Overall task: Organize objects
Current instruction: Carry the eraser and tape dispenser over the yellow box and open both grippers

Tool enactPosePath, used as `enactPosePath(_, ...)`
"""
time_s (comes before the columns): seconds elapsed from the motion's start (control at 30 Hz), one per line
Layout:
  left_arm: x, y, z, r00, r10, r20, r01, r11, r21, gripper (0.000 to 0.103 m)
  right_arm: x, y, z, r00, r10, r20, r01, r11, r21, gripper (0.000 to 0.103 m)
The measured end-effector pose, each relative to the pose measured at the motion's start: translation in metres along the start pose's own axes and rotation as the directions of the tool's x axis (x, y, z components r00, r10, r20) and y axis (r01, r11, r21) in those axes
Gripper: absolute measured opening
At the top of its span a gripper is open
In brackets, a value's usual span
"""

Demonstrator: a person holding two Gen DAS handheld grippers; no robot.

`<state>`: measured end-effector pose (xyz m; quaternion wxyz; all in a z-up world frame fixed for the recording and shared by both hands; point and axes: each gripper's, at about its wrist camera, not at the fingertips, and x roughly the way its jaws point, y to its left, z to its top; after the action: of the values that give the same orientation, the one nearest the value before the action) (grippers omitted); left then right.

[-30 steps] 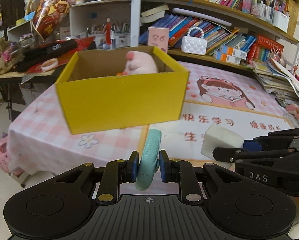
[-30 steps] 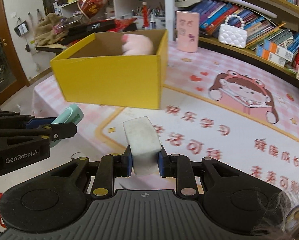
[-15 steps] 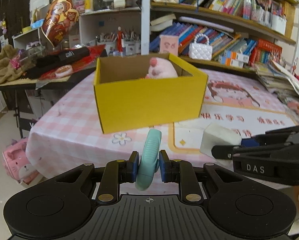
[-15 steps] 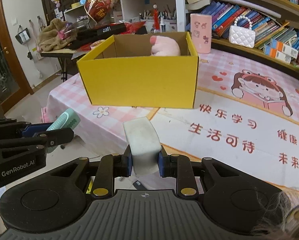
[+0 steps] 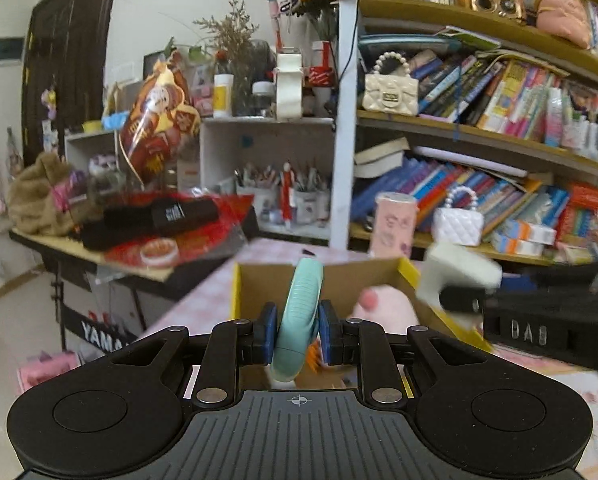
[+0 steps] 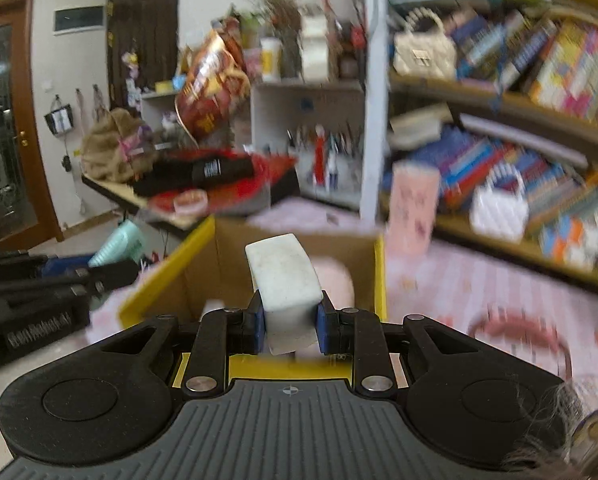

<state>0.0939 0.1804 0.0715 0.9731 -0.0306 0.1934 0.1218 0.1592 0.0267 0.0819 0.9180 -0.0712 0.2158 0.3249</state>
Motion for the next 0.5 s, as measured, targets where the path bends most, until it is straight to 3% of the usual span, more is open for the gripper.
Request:
enactPosePath(0.2,0.057,-0.013,0.000,0.996,0.062,-0.061,-0.062,0.998,0.014,0.020,0.057,-0.001,0.038,0.998,0.052,0.021,-0.050,0.994,-0.092,0.022)
enactPosePath(0.5,0.100,-0.027,-0.027,0.977,0.118,-0.177,-0.114,0.993,0.035,0.020,0.149,0.011,0.032,0.972,0.143,-0.186,-0.186,0.953,-0.241,0.022)
